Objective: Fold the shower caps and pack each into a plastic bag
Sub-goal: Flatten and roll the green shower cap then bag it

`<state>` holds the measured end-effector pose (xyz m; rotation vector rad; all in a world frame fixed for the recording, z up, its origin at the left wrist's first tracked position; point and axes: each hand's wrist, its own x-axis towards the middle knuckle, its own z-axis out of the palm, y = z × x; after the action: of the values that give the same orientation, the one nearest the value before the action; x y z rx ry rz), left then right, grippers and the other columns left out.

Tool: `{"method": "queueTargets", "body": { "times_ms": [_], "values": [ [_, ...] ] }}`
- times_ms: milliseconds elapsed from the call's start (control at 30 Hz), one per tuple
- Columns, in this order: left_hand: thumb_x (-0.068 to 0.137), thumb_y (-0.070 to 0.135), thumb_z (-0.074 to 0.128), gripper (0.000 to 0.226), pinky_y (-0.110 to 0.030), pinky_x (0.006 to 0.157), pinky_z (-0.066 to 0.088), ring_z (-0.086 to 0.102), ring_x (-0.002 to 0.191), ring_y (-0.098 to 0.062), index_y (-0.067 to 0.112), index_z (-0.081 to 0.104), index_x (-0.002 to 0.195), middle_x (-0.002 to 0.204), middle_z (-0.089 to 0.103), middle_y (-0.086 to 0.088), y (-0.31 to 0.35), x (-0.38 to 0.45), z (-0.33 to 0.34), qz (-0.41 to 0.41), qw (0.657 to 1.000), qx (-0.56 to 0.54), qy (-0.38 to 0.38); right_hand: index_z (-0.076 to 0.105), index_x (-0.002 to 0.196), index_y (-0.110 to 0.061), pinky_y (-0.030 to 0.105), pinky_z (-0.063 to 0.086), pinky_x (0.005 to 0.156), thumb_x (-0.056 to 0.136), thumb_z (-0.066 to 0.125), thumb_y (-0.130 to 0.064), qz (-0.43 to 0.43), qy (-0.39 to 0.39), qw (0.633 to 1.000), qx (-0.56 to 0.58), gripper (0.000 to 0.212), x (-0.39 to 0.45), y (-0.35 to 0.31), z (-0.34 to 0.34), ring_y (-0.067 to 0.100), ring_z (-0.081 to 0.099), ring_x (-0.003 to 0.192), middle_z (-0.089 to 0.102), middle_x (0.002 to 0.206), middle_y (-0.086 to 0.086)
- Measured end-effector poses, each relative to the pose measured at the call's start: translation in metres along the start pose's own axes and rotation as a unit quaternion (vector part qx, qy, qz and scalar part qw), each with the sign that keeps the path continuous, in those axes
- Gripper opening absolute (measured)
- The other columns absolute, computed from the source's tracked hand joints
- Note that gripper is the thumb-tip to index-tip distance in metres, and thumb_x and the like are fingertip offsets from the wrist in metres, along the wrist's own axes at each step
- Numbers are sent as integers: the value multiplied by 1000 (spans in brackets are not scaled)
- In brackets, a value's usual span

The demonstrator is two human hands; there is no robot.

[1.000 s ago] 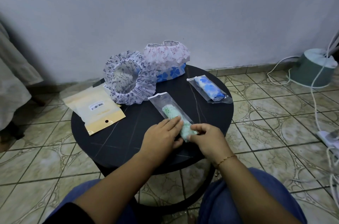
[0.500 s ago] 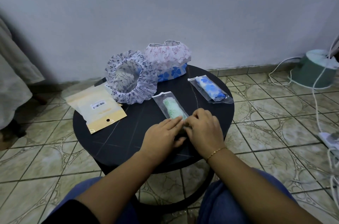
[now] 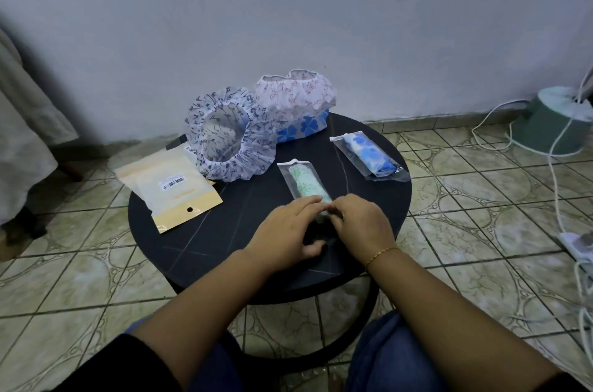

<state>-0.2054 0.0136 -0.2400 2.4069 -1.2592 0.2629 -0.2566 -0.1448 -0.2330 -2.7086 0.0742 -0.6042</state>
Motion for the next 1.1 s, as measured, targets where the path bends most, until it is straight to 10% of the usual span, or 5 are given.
{"method": "queueTargets", "body": {
  "times_ms": [333,633,767,1100],
  "values": [
    [94,28,44,54,-16,109,15,15,143,-5,19,34,147,157,22,8,-2,16,-1,-74,991,-46,-102,64,117,-27,32,31,90,89,46,-26,-1,-67,996,-50,33,7,9,-3,15,47,112,57,118,-7],
    [96,31,43,51,-31,105,35,37,135,-18,18,33,144,157,16,4,-3,58,5,-154,979,-80,-111,63,118,-18,38,28,96,86,46,-19,49,9,997,-61,36,59,33,-14,28,44,121,57,122,5],
    [97,36,38,57,-30,106,34,31,137,-17,23,21,150,155,18,5,-6,79,10,-153,979,-61,-117,38,139,-25,45,11,112,90,40,-22,118,-107,973,-167,50,91,55,-19,29,9,144,18,156,5],
    [97,43,34,59,-35,112,27,19,142,-19,24,20,151,156,11,1,-13,128,22,-177,972,-30,-151,42,131,-26,46,22,101,92,31,-33,224,-175,941,-185,41,110,67,-13,27,30,124,34,139,9]
  ]
}}
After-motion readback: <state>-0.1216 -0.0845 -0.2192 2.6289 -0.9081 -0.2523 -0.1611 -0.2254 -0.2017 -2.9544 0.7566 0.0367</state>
